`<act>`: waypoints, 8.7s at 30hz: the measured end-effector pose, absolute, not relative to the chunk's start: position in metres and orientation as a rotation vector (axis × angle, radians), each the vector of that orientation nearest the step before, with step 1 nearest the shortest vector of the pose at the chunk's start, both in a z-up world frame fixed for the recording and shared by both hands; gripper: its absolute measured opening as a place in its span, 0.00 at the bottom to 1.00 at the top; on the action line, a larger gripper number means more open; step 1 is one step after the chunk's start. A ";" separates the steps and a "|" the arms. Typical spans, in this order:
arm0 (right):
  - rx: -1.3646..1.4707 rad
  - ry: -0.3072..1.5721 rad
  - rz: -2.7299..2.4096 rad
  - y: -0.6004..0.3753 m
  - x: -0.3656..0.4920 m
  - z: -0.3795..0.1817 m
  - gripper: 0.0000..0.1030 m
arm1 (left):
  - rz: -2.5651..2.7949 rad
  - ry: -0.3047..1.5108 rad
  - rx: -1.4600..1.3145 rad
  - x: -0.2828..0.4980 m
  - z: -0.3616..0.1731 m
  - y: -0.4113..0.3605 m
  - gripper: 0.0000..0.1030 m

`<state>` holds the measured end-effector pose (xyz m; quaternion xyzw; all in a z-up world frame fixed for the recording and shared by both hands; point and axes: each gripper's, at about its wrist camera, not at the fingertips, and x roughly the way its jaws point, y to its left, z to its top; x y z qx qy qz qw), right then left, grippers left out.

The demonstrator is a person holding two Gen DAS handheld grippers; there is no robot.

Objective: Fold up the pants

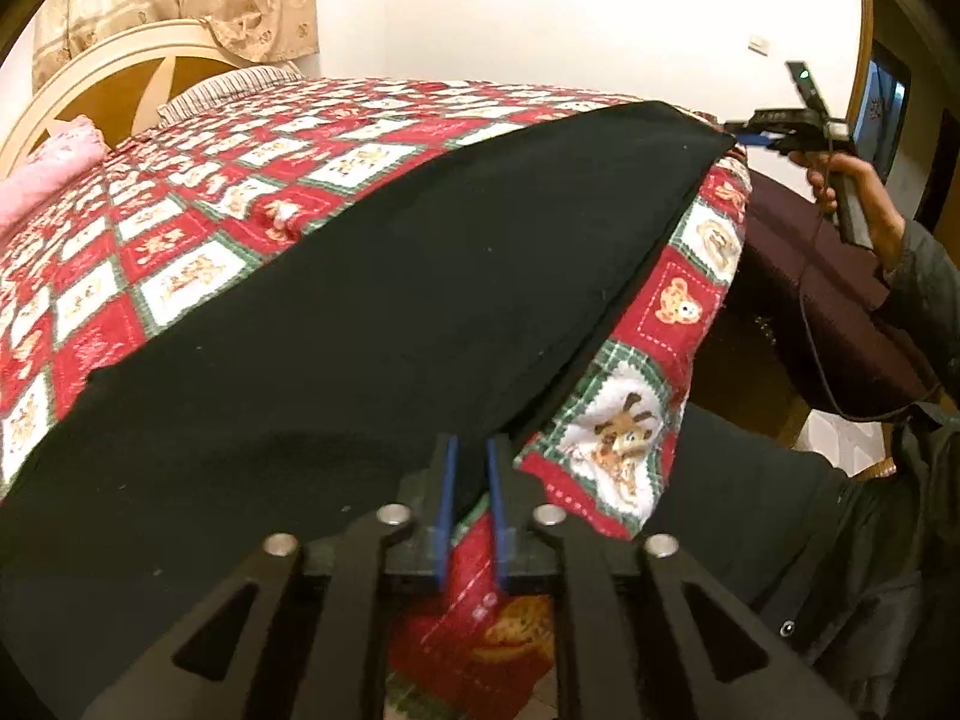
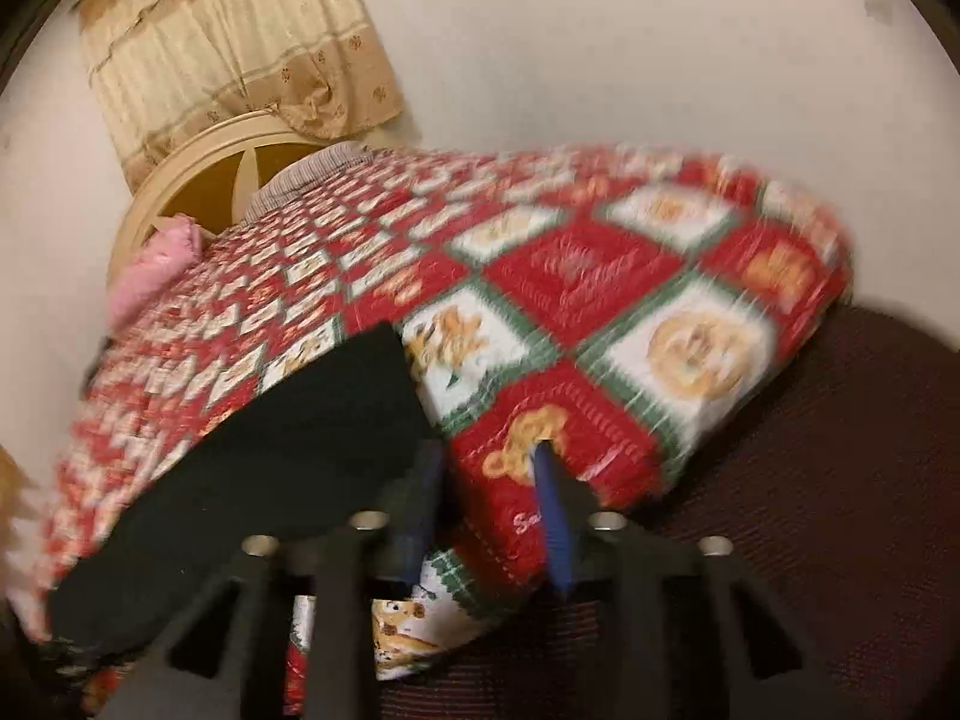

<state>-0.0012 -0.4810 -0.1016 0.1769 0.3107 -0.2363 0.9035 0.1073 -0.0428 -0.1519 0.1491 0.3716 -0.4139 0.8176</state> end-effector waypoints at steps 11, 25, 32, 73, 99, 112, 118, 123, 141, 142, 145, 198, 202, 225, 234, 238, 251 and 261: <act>-0.045 0.640 -0.070 -0.303 0.057 -0.073 0.50 | -0.464 0.733 0.252 0.127 -0.125 0.087 0.46; -0.213 0.782 0.244 -0.146 0.118 -0.137 0.50 | -0.149 0.842 -0.027 0.220 -0.166 0.239 0.47; -0.219 0.806 0.253 -0.137 0.121 -0.146 0.50 | -0.043 0.804 -0.005 0.212 -0.159 0.245 0.47; -0.271 0.806 0.511 -0.048 0.206 -0.132 0.50 | -0.174 0.667 0.122 0.161 -0.146 0.141 0.55; 0.327 1.209 0.673 0.019 0.314 -0.225 0.08 | -0.131 0.749 0.038 0.169 -0.174 0.147 0.75; 0.229 1.031 0.603 0.021 0.305 -0.185 0.04 | -0.131 0.750 0.032 0.172 -0.175 0.148 0.77; 0.217 1.095 0.542 0.018 0.318 -0.224 0.04 | -0.135 0.747 0.029 0.171 -0.175 0.149 0.78; 0.180 1.064 0.588 0.012 0.303 -0.205 0.12 | -0.138 0.732 0.014 0.166 -0.172 0.151 0.78; -0.069 1.048 0.713 0.003 0.160 -0.208 0.14 | 0.037 0.721 0.034 0.152 -0.172 0.191 0.97; -0.045 1.053 0.712 0.000 0.161 -0.206 0.19 | 0.037 0.720 0.032 0.151 -0.170 0.190 0.97; 0.000 1.040 0.695 -0.014 0.161 -0.202 0.57 | 0.033 0.697 0.039 0.143 -0.160 0.181 0.97; 0.391 0.744 -0.249 -0.511 0.112 -0.117 0.39 | -0.236 0.756 0.165 0.149 -0.158 0.017 0.97; 0.464 0.724 -0.234 -0.521 0.088 -0.108 0.48 | -0.238 0.746 0.155 0.145 -0.155 0.020 0.97; 0.417 0.788 -0.206 -0.496 0.061 -0.118 0.10 | -0.255 0.726 0.069 0.132 -0.151 0.030 0.97; 0.383 0.708 -0.184 -0.457 0.059 -0.083 0.09 | -0.246 0.709 0.004 0.129 -0.148 0.049 0.97; 0.329 0.680 -0.123 -0.419 0.065 -0.061 0.09 | -0.250 0.708 -0.010 0.127 -0.150 0.052 0.97; 0.192 0.668 0.112 -0.299 0.096 -0.033 0.09 | -0.268 0.692 -0.036 0.123 -0.147 0.060 0.97; 0.117 0.745 0.296 -0.210 0.129 -0.066 0.09 | -0.315 0.696 -0.048 0.124 -0.143 0.057 0.97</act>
